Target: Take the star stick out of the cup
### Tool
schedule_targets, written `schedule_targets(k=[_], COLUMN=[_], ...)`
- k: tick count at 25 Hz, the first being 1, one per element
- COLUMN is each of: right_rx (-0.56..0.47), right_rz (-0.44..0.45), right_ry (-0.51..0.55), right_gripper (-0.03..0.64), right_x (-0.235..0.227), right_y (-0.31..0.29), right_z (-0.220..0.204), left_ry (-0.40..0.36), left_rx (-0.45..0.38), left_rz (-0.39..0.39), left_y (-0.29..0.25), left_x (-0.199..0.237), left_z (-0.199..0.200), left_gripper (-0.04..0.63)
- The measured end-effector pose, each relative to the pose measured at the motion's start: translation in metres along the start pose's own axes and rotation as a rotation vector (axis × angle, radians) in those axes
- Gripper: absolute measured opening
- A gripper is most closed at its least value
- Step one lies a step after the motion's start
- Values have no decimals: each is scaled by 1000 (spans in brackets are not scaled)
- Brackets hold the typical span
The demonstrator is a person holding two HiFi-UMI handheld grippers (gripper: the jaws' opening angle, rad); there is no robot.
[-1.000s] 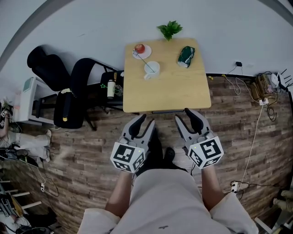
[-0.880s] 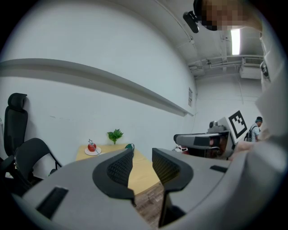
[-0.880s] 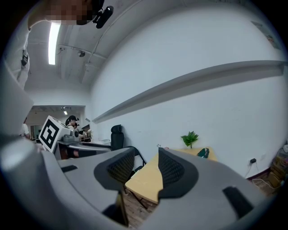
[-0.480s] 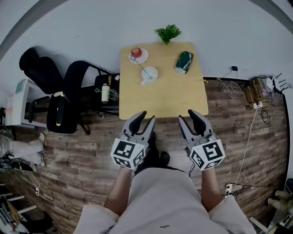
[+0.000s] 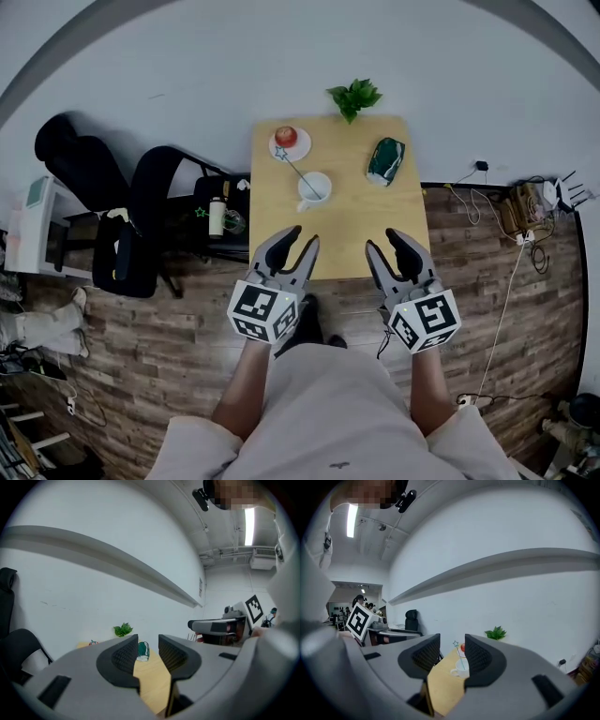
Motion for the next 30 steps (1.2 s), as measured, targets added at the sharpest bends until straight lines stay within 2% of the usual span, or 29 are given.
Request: schedule_targets(k=[14,30], right_rx=[33,74], right_rz=[-16,-23], right_ry=[-8,-9], right_gripper=[138,137], right_x=[6,22], right_y=[-90,-134], right_z=[14,-3], left_ry=[40,117], left_rx=[21,87], left_rz=[-41,-59], left_y=[-41,-62], left_x=[90,149], left_z=[9,-27], left_gripper=[113,112])
Point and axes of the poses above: the fingertips, and each gripper's own axes: y backward along the fingers, x to its left, z out of its top, the point moved 7 cm from there along y, backward along the fingers, and after that the axes turned 10 degrees about -z, right-handed, at the moved point
